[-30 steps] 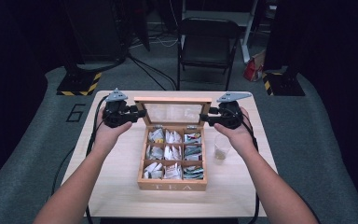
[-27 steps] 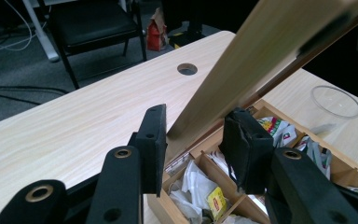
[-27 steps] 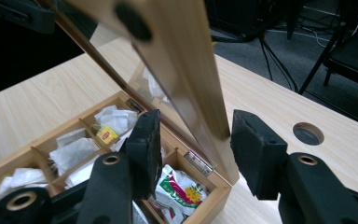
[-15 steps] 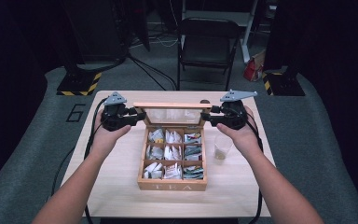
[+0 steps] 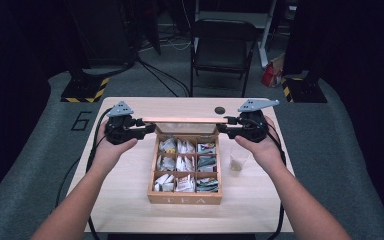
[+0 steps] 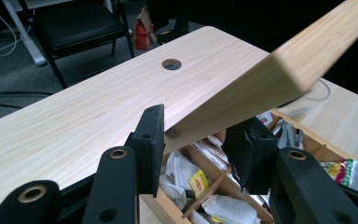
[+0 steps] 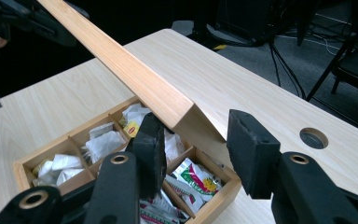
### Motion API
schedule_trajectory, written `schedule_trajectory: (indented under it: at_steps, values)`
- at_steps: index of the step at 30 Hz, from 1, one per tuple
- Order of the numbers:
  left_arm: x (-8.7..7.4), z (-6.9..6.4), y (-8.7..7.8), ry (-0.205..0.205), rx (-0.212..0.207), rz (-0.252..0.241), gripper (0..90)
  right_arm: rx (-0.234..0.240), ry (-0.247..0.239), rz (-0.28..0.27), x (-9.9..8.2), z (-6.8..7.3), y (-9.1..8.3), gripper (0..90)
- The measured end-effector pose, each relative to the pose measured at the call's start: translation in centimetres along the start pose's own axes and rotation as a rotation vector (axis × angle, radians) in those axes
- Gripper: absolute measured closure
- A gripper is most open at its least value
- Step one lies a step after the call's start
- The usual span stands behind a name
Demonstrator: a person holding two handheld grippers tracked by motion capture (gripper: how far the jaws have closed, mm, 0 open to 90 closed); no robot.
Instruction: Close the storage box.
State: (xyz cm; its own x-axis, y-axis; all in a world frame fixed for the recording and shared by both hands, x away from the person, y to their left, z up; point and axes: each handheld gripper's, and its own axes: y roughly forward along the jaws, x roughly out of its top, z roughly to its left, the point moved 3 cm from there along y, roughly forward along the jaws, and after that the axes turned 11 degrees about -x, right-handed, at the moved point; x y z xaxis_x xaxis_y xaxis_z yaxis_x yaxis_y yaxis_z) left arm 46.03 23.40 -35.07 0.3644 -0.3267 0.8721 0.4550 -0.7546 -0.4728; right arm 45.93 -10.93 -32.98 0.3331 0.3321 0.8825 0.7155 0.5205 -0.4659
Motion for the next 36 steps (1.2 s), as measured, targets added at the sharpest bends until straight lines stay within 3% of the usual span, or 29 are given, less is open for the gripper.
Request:
schedule_trajectory:
  at_steps: [6,13,36]
  values:
    - [0.1,-0.8,-0.6,0.018,0.004,-0.004,57.7,0.003,-0.022,0.012,-0.4,0.3,-0.3,56.3]
    - [0.0,-1.5,-1.2,0.011,0.001,-0.016,57.7,0.003,-0.009,0.005,-0.8,0.6,-0.5,55.8]
    - [0.0,-3.0,-3.4,0.059,-0.007,-0.005,64.1,0.015,0.006,-0.008,-1.3,0.8,-0.5,54.6]
